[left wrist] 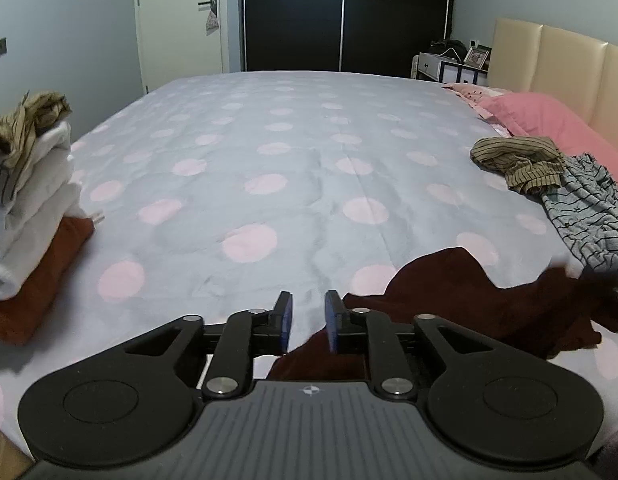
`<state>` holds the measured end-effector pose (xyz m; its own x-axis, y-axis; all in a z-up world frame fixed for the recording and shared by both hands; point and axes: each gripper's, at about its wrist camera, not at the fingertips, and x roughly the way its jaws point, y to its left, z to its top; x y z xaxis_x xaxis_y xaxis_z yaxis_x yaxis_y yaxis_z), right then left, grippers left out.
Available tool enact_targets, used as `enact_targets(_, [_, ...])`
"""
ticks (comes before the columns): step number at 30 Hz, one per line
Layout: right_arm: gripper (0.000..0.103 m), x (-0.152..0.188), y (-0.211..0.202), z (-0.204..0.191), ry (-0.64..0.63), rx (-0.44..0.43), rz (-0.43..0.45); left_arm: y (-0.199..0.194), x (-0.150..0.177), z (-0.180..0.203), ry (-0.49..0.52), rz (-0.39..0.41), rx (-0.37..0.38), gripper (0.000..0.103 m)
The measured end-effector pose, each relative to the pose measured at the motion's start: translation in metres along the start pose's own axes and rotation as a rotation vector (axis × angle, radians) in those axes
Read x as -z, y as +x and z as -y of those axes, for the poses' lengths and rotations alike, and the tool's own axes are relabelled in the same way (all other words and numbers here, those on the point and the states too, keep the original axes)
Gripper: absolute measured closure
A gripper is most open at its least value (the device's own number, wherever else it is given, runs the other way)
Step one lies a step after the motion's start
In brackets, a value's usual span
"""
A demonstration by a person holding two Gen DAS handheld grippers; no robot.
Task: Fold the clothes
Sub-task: 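Drag the maroon sweater onto the open bed with both tools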
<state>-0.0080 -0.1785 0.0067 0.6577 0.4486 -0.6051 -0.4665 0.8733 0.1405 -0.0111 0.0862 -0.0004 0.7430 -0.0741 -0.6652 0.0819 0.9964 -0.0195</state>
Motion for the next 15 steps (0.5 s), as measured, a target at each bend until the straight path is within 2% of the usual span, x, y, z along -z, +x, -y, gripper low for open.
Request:
enact_targets(4, [0.094,0.032,0.028,-0.022,-0.041,-0.081,-0.154,0.013,0.007,0.014,0.022,-0.035,0.068,0.079])
enact_targets(7, [0.093,0.057,0.042,-0.040,-0.079,-0.148,-0.258,0.021,0.008,0.037,0.057,-0.053,0.136,0.066])
enact_targets(8, [0.093,0.061,0.044,-0.045,-0.091,-0.166,-0.282,0.022,0.008,0.045,0.065,-0.056,0.160,0.058])
enact_targets(11, [0.083,0.063,0.043,-0.047,-0.116,-0.169,-0.293,0.028,0.006,0.073,0.109,-0.066,0.237,0.057])
enact_targets(14, [0.063,0.058,0.035,-0.036,-0.103,-0.154,-0.273,0.038,0.004,0.100,0.145,-0.082,0.289,0.057])
enact_targets(15, [0.063,0.055,0.031,-0.032,-0.107,-0.142,-0.269,0.043,0.003,0.107,0.147,-0.091,0.301,0.057])
